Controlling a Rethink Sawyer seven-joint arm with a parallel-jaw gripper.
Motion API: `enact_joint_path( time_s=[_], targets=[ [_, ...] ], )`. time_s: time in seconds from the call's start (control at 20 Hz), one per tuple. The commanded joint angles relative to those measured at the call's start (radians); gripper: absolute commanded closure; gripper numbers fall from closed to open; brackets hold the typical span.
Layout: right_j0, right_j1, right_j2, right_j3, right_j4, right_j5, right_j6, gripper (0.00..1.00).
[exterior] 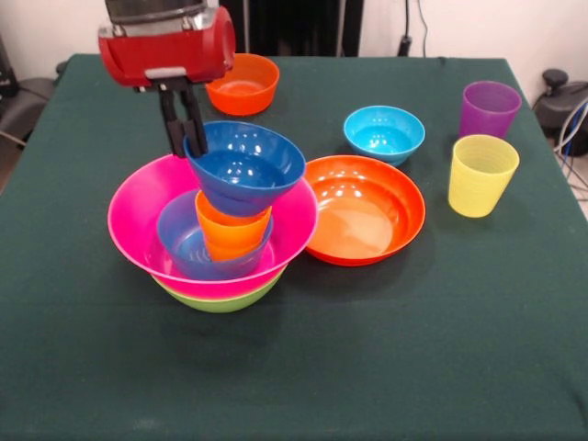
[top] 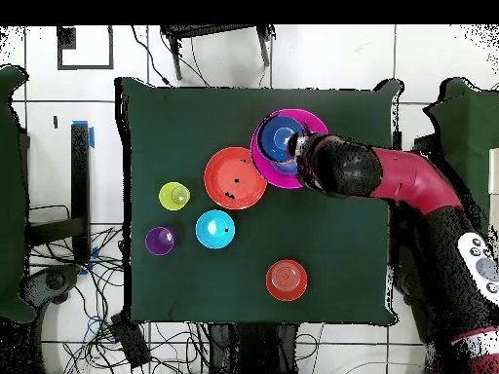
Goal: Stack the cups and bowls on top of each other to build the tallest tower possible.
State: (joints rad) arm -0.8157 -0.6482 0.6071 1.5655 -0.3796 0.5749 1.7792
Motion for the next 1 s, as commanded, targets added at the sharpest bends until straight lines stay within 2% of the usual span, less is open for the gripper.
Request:
enact_joint_path(
  time_s=[0.05,0.4,1.0],
  targets=[
    [0.032,0.103,-0.024,-0.015,-0.053,0.005,-0.044,1.0],
    [0.028,0.114,-0.022,-0.01,-0.063,-0.032,-0.033,1.0],
    [0.012,0.082,-0.01,-0.004,-0.05,-0.002,-0.051,1.0]
  ],
)
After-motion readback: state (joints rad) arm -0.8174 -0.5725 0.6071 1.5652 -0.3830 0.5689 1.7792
